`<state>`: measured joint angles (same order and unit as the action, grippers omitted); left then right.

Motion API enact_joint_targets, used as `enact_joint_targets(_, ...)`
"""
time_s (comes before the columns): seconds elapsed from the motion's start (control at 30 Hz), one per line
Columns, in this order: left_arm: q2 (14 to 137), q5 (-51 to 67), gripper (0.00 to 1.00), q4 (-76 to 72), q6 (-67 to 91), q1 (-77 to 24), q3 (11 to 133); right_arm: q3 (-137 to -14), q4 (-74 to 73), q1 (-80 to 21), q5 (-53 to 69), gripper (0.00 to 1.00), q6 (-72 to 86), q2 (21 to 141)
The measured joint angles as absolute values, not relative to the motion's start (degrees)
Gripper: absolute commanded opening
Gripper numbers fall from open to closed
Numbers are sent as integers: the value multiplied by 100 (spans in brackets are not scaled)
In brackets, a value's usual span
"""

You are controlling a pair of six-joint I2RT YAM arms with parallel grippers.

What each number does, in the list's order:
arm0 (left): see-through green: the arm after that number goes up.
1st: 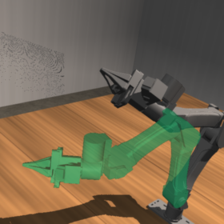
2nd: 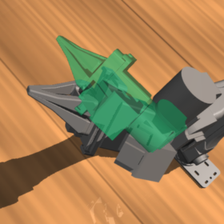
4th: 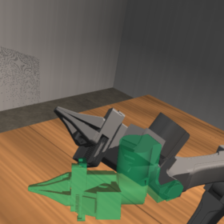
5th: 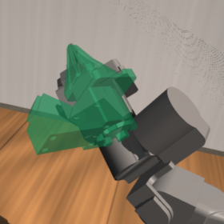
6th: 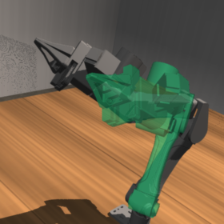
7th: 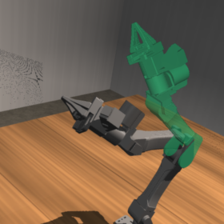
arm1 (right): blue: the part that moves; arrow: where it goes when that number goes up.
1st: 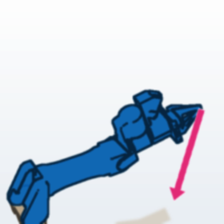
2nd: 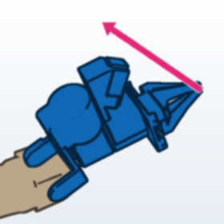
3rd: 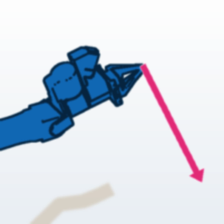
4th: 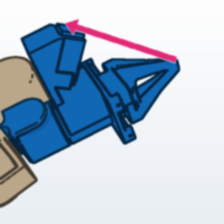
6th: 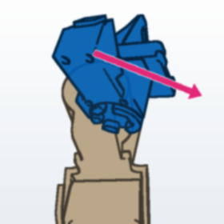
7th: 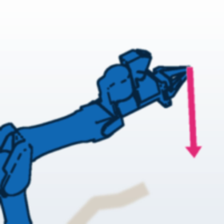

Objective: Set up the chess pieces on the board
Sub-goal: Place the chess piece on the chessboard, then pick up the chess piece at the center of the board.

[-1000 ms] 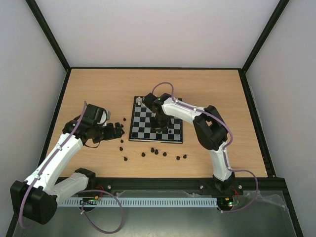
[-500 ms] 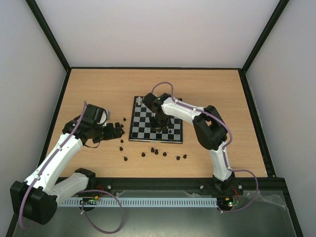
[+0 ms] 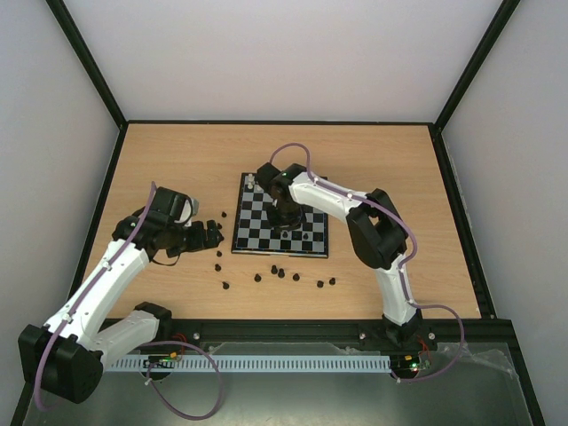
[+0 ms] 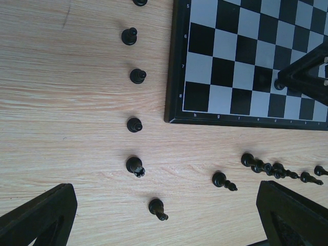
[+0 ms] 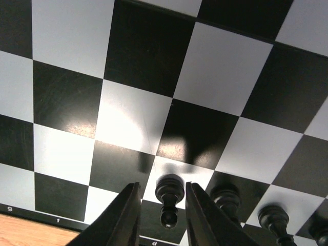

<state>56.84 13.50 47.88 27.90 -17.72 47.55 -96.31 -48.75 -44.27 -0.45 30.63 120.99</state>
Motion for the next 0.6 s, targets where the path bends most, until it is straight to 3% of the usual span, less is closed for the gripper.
enact_joint_targets(0.3,5784,1341,99,4803,2775,-1772,4775,-9795,-5109,-4427,-220,42,3146,11581)
enact_joint_targets(0.6,6438,1256,99,4873,2615,-1769,5328,-7837,-4521,-4429,-56,59,3544,8545)
